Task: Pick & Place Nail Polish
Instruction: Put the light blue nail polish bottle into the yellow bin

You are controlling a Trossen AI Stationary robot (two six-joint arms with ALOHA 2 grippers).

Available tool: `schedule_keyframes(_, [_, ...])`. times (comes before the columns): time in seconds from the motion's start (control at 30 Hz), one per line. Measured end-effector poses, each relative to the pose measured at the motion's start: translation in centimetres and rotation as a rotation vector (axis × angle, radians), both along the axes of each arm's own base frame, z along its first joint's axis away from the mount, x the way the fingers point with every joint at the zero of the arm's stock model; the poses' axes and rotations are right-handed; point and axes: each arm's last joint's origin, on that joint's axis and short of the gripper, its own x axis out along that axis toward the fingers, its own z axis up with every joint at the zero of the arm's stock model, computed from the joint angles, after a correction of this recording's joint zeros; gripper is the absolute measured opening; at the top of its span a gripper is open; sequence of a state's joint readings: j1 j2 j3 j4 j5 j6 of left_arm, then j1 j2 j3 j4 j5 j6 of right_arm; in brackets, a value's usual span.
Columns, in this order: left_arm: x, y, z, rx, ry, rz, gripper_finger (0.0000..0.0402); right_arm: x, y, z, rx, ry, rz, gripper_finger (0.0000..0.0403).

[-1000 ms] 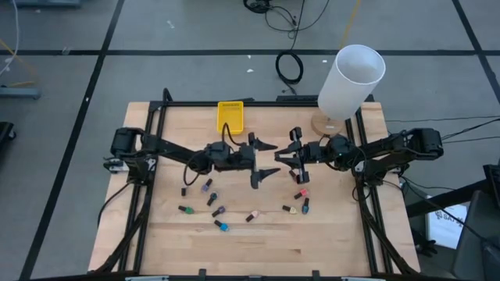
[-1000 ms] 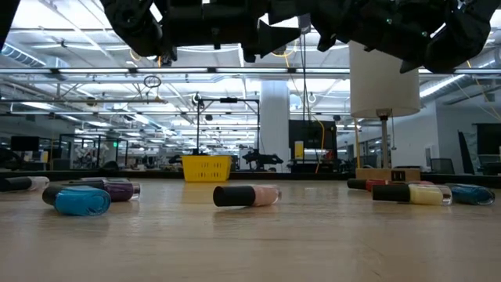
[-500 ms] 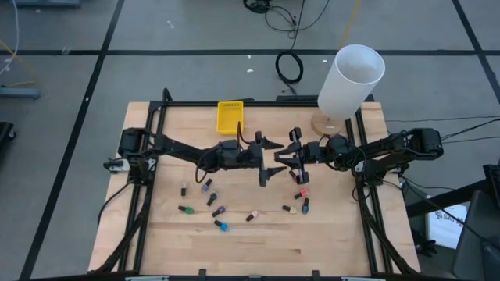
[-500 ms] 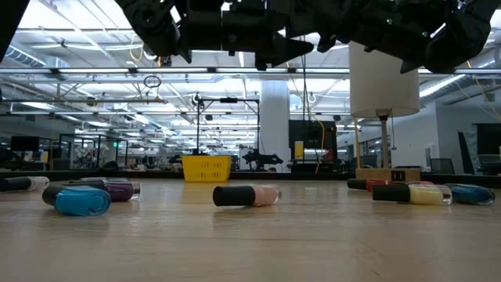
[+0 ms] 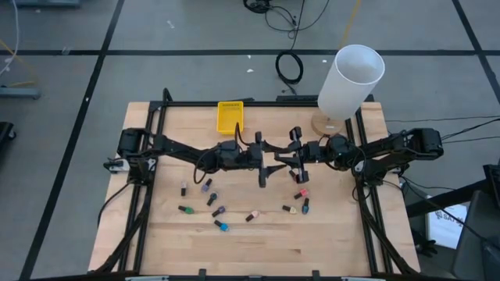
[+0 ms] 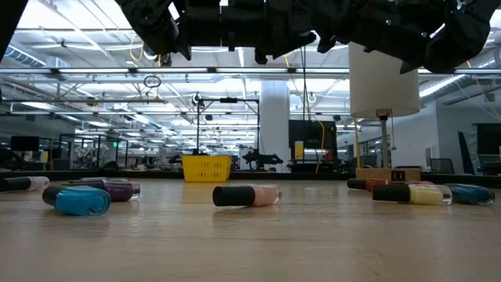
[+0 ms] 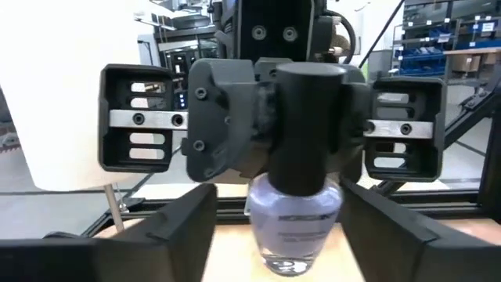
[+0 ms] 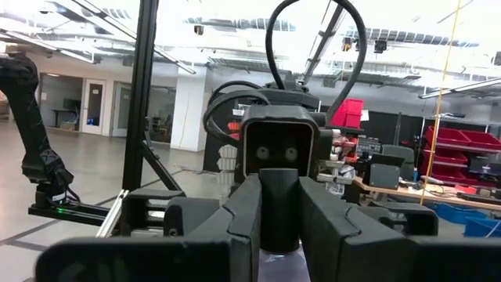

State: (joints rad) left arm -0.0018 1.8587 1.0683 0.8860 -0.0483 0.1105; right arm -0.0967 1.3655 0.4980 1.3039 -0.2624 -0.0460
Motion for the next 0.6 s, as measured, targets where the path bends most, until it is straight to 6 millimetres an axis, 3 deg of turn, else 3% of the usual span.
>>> schedule_keyframes(0.37, [-0.02,-0.04,-0.07,0.027,0.004,0.006,0.0088,0.04,-0.02,-0.12,0.001,0.016,-0.003,0.0048])
schedule_keyframes(0.6, [-0.03,-0.03,-0.05,0.011,0.001,0.005,0.0086,0.07,-0.05,-0.23,-0.001,0.027,-0.007,0.0048])
